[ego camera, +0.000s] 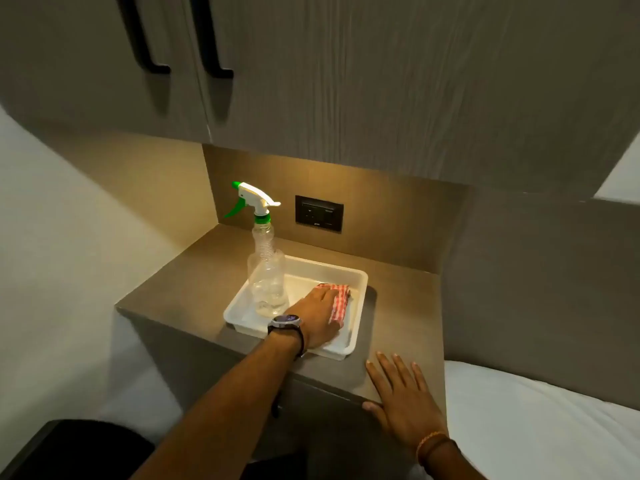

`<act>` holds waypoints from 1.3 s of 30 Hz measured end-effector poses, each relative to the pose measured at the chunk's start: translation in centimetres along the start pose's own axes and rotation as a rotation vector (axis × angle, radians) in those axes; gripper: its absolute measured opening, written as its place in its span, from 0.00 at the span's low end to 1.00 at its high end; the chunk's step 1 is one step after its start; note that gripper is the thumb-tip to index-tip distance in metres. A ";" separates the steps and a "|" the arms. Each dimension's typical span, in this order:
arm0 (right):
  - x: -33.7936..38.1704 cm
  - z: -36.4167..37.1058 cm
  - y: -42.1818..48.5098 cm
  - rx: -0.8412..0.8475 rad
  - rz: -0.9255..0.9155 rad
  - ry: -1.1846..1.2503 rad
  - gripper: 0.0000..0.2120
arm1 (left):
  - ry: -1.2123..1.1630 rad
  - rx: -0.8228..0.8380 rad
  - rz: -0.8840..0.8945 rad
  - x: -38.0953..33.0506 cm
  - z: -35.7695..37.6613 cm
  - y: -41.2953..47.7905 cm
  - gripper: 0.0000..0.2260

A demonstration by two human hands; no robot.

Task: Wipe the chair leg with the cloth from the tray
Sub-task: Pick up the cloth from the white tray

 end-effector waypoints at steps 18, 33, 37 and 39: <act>-0.5 0.6 1.1 -0.007 -0.039 -0.099 0.42 | 0.128 0.016 -0.195 3.8 3.4 5.6 0.20; -0.4 0.7 -0.6 -0.043 0.002 0.059 0.37 | 0.174 -0.486 -0.246 3.6 -11.9 -12.9 0.27; 3.5 0.9 -3.3 -0.080 -0.080 0.061 0.36 | 0.108 -0.582 -0.312 4.5 -12.0 -23.9 0.26; 7.9 1.6 -5.7 -0.088 -0.207 0.044 0.36 | 0.086 -0.606 -0.400 5.3 -10.7 -30.2 0.27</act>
Point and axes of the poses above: each hand's wrist, its own y-axis towards the middle knuckle, its own z-axis out of the palm, x = y × z, the point moved 10 cm from there along y, towards the middle knuckle, and after that the axes turned 4 degrees about z, right-handed, at the moved point
